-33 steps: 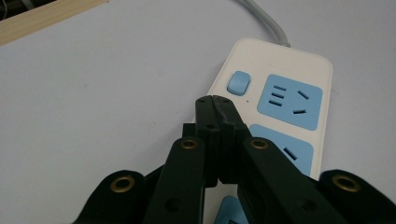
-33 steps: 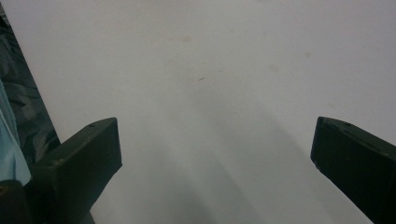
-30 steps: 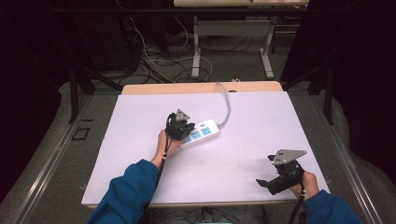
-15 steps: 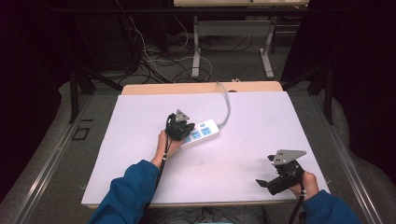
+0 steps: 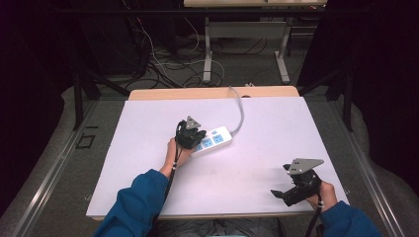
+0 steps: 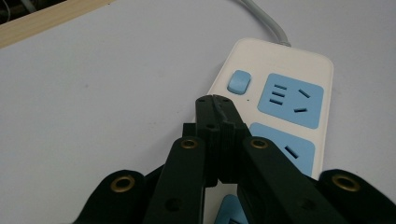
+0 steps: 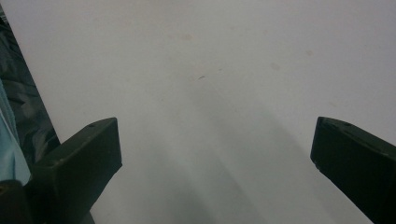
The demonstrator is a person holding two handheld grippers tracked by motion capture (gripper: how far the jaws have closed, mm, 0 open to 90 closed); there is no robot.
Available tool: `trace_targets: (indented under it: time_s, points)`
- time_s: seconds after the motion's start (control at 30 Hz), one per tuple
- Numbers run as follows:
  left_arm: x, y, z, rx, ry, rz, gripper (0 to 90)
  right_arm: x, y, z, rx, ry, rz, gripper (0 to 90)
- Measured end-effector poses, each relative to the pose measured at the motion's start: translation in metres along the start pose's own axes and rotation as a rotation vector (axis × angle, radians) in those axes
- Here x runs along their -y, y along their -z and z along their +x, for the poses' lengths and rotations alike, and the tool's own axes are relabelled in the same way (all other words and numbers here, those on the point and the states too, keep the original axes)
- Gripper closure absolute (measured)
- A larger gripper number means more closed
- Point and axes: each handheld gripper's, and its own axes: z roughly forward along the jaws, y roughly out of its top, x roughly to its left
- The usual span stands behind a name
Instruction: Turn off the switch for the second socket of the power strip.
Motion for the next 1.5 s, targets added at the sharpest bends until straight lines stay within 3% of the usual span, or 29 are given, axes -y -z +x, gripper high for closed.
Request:
trace_targets:
  time_s: [1.5]
  points:
    - [0.0009,-0.0006,-0.0006,-0.004,-0.017,-0.003,90.0,-0.0001,-0.0004,0.0000,0.004,0.008,0.004,1.3]
